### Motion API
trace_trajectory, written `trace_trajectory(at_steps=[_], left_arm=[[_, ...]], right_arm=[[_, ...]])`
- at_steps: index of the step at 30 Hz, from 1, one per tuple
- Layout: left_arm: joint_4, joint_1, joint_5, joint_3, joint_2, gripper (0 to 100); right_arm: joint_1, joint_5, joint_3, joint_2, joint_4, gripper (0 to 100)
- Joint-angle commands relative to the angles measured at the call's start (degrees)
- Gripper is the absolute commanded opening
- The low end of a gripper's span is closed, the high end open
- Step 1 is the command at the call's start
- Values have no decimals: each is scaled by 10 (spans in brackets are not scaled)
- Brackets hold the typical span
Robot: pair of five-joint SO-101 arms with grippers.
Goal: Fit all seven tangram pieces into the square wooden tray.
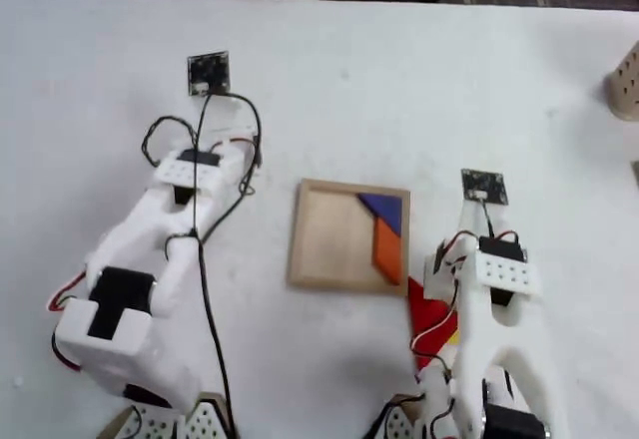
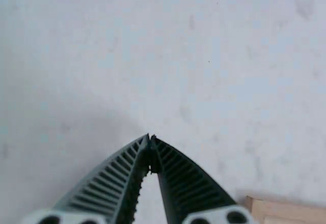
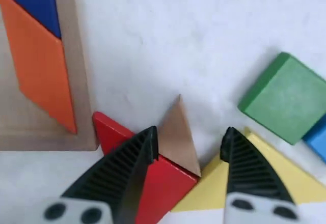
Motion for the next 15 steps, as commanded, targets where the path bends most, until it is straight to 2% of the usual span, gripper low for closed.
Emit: trace_trajectory(at_steps=[1,10,12,15], left_arm=[[-11,7,-3,-33,-1,23],[-12,7,-3,-33,-1,23],[-12,7,-3,-33,-1,23],[-12,7,-3,-33,-1,23]], right_arm=[[-6,40,-21,20,29,204],[-8,56,-20,27,37,201],[-16,82,-10,29,36,197],[-17,96,2,29,24,139]])
